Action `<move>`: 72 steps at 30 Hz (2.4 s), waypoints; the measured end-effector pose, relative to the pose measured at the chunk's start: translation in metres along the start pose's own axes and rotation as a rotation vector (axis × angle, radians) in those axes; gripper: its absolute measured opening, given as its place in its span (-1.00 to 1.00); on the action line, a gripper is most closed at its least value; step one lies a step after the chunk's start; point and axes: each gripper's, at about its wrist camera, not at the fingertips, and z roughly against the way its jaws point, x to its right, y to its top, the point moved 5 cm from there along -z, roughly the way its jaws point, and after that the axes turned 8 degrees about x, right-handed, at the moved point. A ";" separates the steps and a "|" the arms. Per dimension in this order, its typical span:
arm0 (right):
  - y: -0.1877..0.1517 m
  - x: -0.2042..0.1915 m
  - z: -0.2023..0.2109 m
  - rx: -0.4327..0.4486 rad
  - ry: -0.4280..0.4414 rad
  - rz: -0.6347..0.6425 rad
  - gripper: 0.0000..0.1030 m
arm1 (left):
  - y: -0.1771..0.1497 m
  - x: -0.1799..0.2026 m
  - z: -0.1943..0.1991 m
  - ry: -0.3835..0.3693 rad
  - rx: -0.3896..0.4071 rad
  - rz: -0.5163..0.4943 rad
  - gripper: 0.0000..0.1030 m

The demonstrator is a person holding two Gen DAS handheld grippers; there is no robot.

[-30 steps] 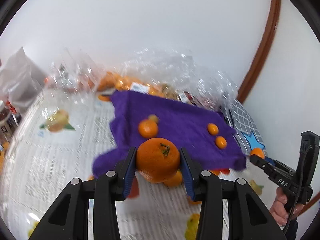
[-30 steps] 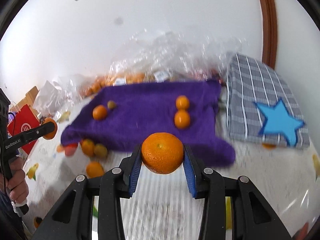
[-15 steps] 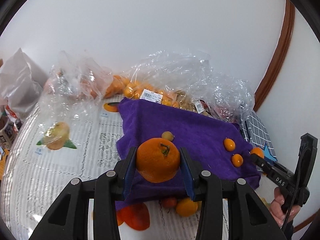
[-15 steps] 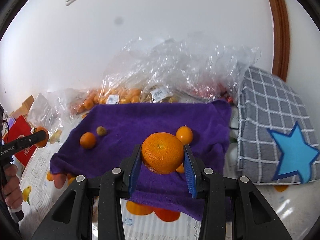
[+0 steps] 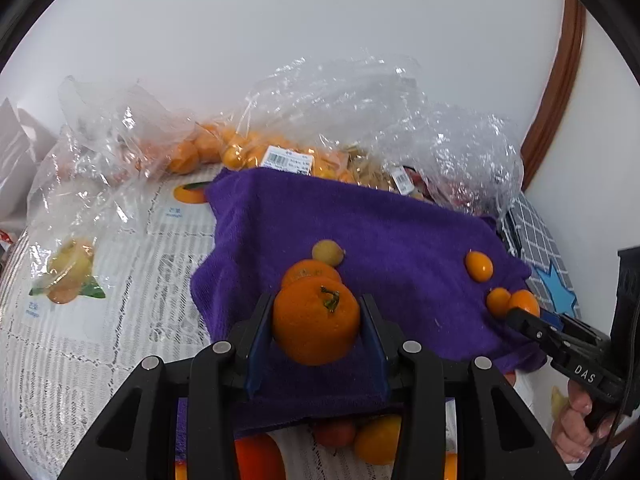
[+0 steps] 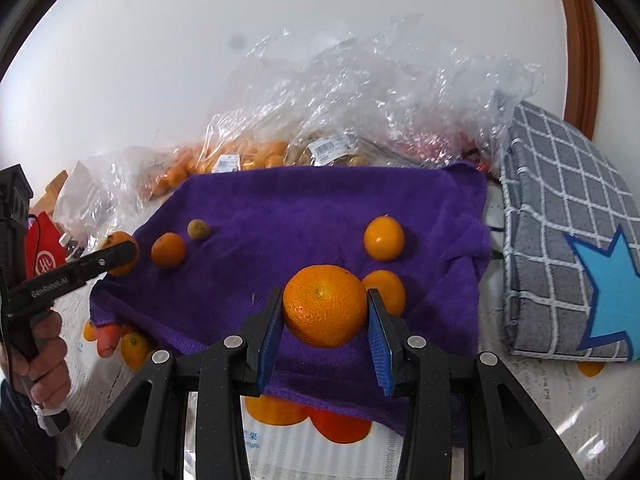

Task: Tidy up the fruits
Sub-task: 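Carry both oranges onto the purple towel and lower them, then open both tools to release the oranges on the towel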

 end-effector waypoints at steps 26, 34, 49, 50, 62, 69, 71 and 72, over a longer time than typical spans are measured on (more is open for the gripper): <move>-0.015 -0.010 -0.023 -0.073 -0.017 0.054 -0.22 | -0.015 0.008 -0.013 0.010 -0.024 -0.068 -0.22; -0.015 -0.008 -0.019 -0.066 -0.022 0.060 -0.20 | -0.016 0.007 -0.011 0.004 -0.019 -0.064 -0.21; -0.012 -0.008 0.003 0.016 -0.103 0.084 0.17 | -0.010 0.005 0.006 -0.036 0.065 0.000 -0.08; -0.011 -0.009 0.005 0.027 -0.096 0.086 0.17 | -0.010 0.005 0.009 -0.032 0.078 -0.002 -0.08; -0.027 -0.010 0.043 0.036 -0.136 -0.023 0.17 | -0.019 0.008 0.045 -0.033 0.145 -0.035 -0.06; -0.047 -0.045 0.065 0.012 -0.079 0.006 0.17 | -0.034 -0.004 0.063 -0.006 0.134 -0.027 -0.06; -0.054 -0.055 0.068 0.006 -0.066 0.015 0.17 | -0.037 -0.012 0.068 0.014 0.129 -0.016 -0.06; -0.058 -0.061 0.069 0.000 -0.056 0.016 0.17 | -0.039 -0.017 0.071 0.029 0.125 -0.009 -0.06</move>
